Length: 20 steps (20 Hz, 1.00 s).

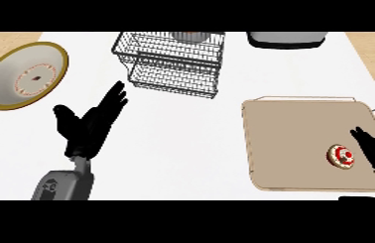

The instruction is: Pick the cupcake from the tray and place it in the tiered basket

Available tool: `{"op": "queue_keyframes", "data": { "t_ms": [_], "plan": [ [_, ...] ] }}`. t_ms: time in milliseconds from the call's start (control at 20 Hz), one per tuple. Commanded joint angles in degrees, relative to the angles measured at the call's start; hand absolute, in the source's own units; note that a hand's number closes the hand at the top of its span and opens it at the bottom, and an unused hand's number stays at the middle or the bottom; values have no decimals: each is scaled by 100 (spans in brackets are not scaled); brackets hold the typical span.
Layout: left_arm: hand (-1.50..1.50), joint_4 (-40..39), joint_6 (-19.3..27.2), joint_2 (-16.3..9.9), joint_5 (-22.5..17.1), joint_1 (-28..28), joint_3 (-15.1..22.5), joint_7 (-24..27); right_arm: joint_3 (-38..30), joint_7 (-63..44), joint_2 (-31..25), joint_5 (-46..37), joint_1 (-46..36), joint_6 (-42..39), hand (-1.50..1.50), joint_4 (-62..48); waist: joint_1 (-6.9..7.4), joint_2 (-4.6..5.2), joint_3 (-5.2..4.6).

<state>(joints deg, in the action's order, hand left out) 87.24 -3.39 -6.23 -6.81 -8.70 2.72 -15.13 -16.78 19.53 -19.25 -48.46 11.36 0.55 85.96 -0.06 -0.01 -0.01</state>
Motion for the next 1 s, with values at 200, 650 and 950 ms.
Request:
{"op": "queue_keyframes", "data": {
  "t_ms": [200,650,950],
  "plan": [
    [0,420,16,8,71,52,-62,-407,-153,315,-48,-107,-447,245,-150,-968,8,-2,2],
    [0,28,-284,48,-77,251,-188,222,-59,607,-275,-329,-1348,305,-150,-2209,51,11,3],
    [0,-315,-101,36,141,-391,-231,43,83,1264,-92,-331,-1202,582,150,-2192,-3,18,5]
  ]
}}
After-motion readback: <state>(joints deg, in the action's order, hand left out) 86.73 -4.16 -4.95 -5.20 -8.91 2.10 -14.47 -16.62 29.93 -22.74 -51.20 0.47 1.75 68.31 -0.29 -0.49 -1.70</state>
